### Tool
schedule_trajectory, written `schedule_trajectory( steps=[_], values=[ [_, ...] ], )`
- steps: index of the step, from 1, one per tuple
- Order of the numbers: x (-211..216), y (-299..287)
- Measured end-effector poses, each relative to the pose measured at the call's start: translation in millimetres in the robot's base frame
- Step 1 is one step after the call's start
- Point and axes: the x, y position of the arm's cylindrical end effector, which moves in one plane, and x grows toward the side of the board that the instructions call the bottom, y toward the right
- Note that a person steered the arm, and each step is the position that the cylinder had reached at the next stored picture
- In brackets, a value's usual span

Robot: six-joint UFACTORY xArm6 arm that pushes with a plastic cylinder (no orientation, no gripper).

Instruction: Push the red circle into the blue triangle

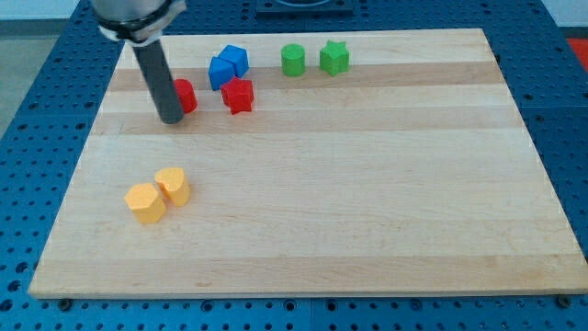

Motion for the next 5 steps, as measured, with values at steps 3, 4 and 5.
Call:
schedule_trajectory(
  steps=[3, 4, 5],
  values=[
    [-17, -15],
    [-22, 11],
    [-27, 27]
  ],
)
